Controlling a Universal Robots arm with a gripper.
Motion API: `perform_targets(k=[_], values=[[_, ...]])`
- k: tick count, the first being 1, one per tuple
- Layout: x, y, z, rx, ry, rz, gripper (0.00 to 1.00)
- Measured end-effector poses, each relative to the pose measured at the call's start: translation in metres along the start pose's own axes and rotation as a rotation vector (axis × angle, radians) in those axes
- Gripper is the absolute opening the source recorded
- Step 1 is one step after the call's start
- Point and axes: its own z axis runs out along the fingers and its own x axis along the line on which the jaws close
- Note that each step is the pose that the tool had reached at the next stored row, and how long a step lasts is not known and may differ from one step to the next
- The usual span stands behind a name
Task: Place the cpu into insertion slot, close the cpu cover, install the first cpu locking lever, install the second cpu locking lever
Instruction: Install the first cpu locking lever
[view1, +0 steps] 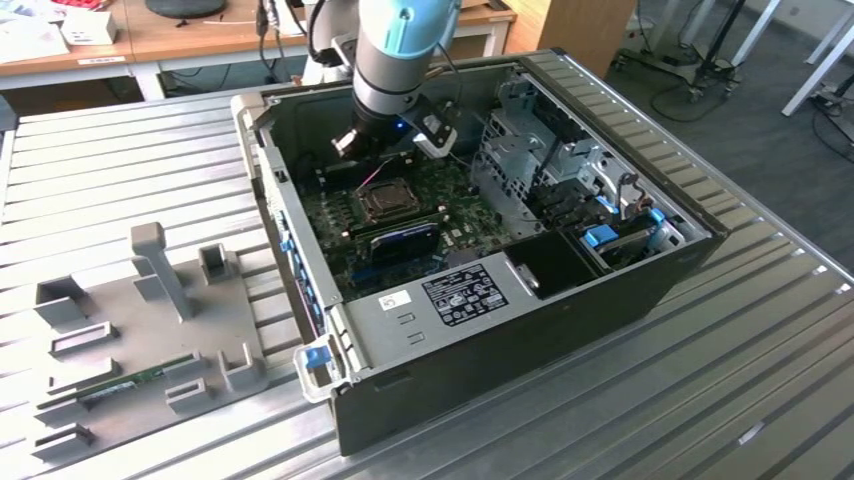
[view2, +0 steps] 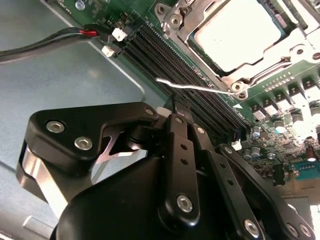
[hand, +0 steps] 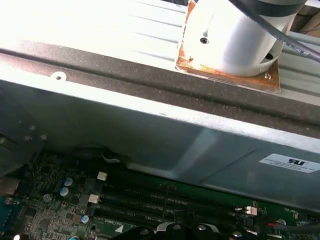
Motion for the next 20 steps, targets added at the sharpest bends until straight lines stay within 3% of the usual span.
perform_targets(k=[4,5,11,14,17,20], values=[[0.0,0.0,0.0,0.0313,0.0056,0.0,0.1],[0.0,0.0,0.0,0.0357,0.0066,0.0,0.1],[0.0,0.0,-0.0001,0.0365,0.0068,0.0,0.1],[-0.001,0.0015,-0.0035,0.0356,0.0103,0.002,0.1],[-0.0023,0.0039,-0.009,0.0342,0.0186,0.005,0.1],[-0.0032,0.0054,-0.0124,0.0316,0.0345,0.013,0.1]])
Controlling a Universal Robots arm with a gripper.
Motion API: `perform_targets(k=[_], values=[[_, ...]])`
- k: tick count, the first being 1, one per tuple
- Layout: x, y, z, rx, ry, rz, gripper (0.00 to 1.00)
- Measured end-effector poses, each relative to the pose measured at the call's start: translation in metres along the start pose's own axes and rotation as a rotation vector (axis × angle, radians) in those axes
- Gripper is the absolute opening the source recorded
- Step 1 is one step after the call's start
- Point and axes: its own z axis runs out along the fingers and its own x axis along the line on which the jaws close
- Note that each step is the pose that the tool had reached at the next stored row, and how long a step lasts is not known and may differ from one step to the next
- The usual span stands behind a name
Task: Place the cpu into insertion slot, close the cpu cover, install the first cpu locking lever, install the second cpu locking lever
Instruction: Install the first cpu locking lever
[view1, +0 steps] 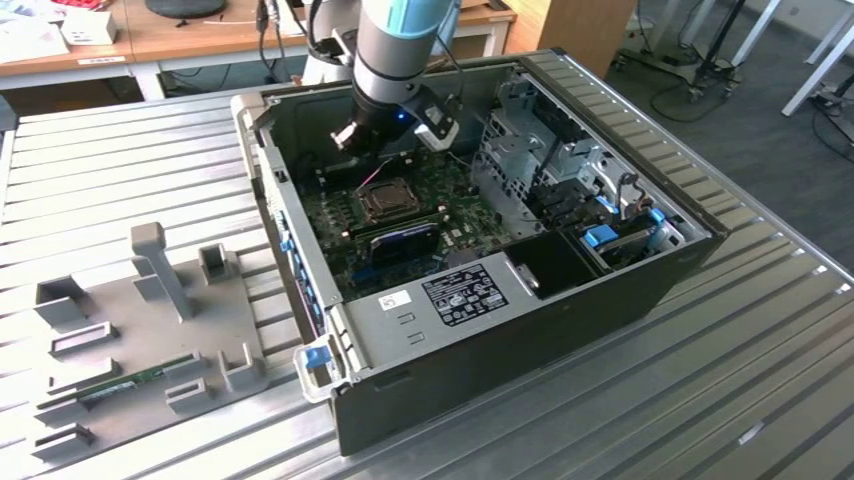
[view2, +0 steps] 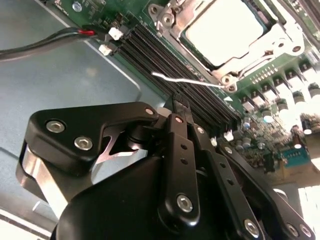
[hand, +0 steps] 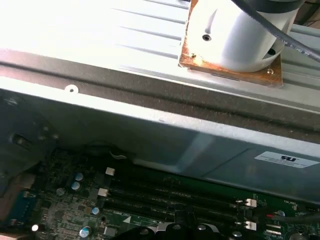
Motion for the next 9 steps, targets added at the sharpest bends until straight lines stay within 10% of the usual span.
perform_targets(k=[9], values=[[-0.0036,-0.0034,-0.0003,0.0018,0.0067,0.009,0.1]])
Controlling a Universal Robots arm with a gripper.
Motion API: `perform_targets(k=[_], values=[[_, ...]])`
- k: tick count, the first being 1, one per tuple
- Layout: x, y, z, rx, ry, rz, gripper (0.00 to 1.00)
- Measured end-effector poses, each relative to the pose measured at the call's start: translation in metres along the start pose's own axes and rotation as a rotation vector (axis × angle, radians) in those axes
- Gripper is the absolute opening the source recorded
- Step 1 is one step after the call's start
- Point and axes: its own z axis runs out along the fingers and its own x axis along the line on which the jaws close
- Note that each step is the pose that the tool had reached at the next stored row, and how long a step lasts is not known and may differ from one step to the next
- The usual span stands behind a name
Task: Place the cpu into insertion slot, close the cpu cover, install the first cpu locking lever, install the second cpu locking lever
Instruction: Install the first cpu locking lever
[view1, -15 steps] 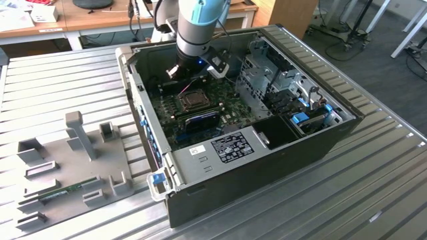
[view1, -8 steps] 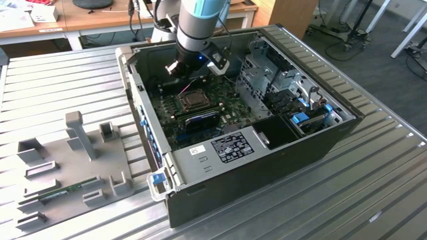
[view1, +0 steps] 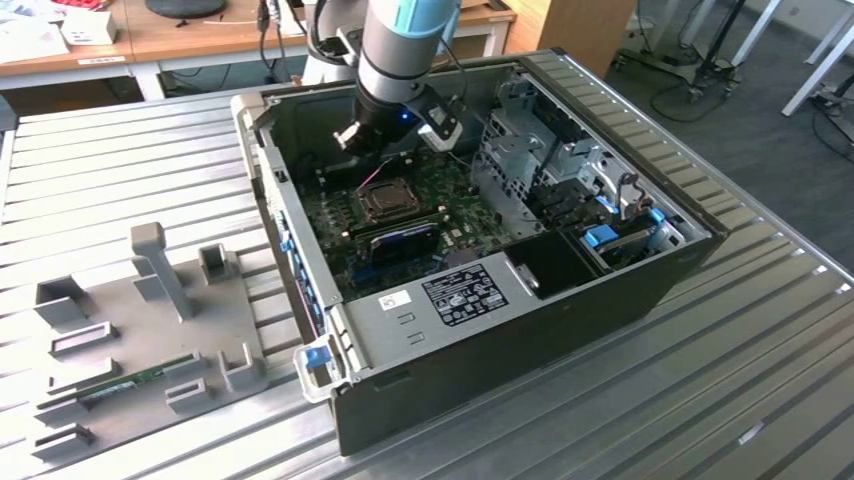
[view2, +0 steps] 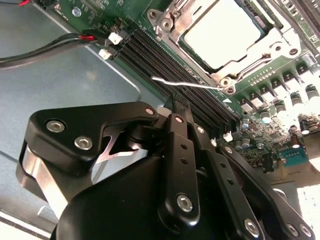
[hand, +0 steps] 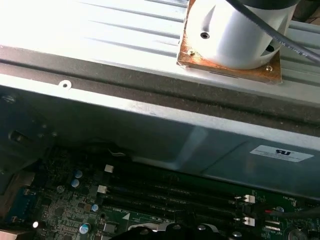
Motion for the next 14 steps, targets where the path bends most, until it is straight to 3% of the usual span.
perform_targets(k=[7,14], values=[[0.0009,-0.0039,0.0014,0.0017,-0.002,0.005,0.1],[0.002,-0.008,0.008,0.0041,-0.0037,0.011,0.1]])
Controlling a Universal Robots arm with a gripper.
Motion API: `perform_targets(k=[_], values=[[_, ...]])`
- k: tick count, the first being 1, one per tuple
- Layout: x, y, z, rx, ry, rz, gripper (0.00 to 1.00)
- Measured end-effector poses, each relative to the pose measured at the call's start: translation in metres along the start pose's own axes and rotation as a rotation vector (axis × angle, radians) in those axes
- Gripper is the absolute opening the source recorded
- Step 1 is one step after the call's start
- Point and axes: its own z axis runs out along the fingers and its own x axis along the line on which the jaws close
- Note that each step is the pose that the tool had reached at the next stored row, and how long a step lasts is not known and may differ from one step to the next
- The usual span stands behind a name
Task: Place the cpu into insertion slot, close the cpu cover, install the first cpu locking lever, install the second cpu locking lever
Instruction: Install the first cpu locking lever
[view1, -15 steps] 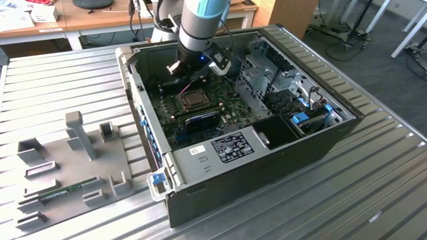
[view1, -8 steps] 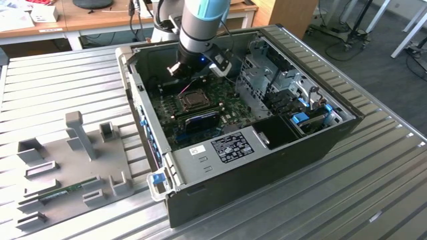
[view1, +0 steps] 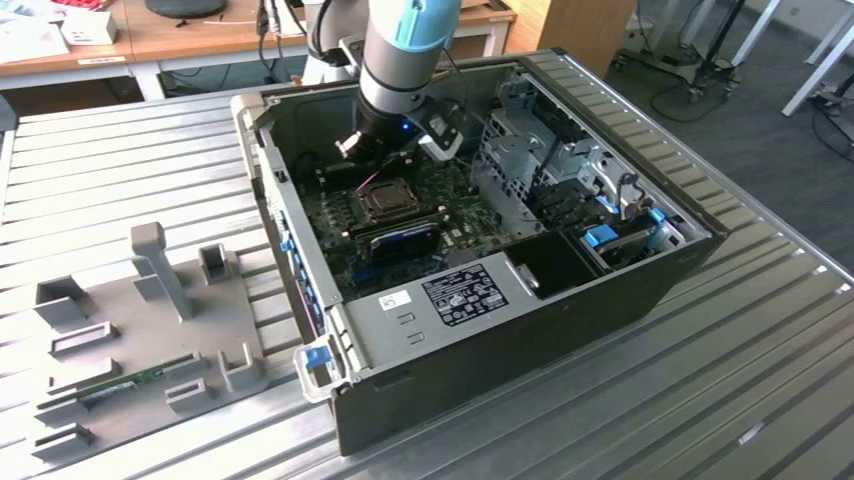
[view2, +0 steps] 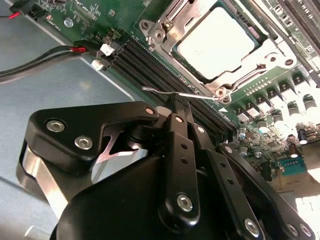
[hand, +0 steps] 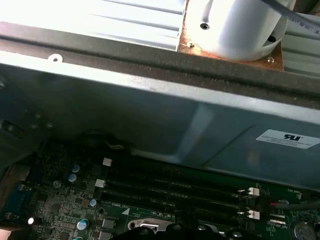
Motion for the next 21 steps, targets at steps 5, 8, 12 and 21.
perform_targets(k=[5,8,12,21], values=[[0.0004,-0.0013,0.0031,0.0,0.0003,0.0,0.1],[-0.0001,-0.0021,0.0048,-0.0001,0.0014,0.001,0.1],[-0.002,-0.0037,0.0077,-0.0003,0.0029,0.001,0.1],[-0.0081,-0.0076,0.0146,-0.0004,0.0067,0.003,0.1]])
